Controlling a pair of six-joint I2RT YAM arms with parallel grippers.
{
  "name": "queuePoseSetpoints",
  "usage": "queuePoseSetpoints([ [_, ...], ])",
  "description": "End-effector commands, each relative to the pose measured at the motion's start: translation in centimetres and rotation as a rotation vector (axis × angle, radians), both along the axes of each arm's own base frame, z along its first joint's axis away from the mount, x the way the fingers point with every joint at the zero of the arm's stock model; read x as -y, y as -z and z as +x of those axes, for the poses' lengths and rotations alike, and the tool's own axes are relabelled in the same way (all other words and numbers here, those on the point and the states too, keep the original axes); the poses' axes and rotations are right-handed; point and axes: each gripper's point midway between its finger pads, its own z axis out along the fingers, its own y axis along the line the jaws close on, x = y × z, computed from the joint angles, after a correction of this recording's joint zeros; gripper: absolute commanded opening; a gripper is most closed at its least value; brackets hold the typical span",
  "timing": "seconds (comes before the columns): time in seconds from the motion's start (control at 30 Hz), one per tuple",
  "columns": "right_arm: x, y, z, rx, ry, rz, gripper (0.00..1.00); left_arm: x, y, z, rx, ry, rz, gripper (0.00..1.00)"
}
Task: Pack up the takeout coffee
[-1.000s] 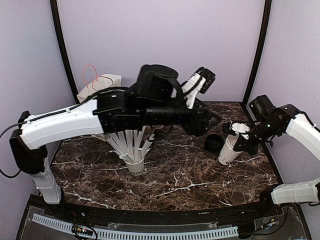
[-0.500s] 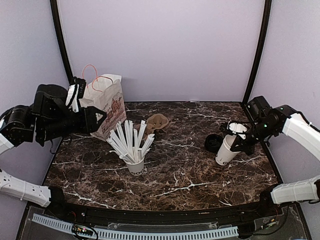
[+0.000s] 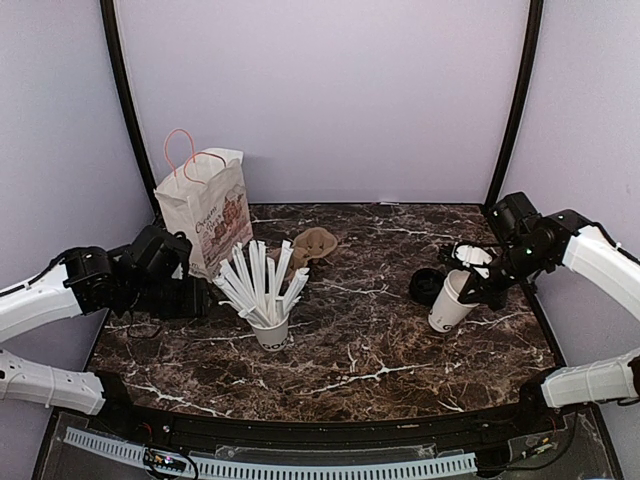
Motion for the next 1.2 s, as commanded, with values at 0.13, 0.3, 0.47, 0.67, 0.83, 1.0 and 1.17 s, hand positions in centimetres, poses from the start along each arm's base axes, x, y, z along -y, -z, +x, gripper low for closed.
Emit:
queuePoseSetpoints([
  [0.13, -0.7, 0.1, 0.3, 0.004, -0.007, 0.023, 0.00, 6.0, 1.2, 1.6, -0.028, 0.150, -0.205, 0.61],
  [0.3, -0.8, 0.3, 0.3, -0.001, -0.009, 0.022, 0.00, 7.5, 2.5, 2.4, -0.051, 0.172, -0.201, 0.60],
  [0.47, -0.8, 0.4, 0.4, 0.001, -0.012, 0.017, 0.00, 7.6, 3.5, 3.1, -0.055, 0.166, -0.166, 0.58],
  [0.67, -0.9, 0.8, 0.4, -0.009, -0.013, 0.016, 0.00, 7.8, 4.3, 3.4, -0.075, 0.165, -0.149, 0.47],
  [0.83, -1.0, 0.7, 0.3, -0.007, -0.016, 0.017, 0.00, 8.2, 5.1, 3.7, -0.109, 0.168, -0.131, 0.34],
  [1.0, -0.8, 0.8, 0.2, -0.006, -0.014, 0.012, 0.00, 8.3, 5.0, 3.6, -0.128, 0.178, -0.113, 0.14],
  [1.17, -0.8, 1.0, 0.1, -0.004, -0.013, 0.012, 0.00, 7.2, 3.7, 3.7, -0.101, 0.153, -0.089, 0.00],
])
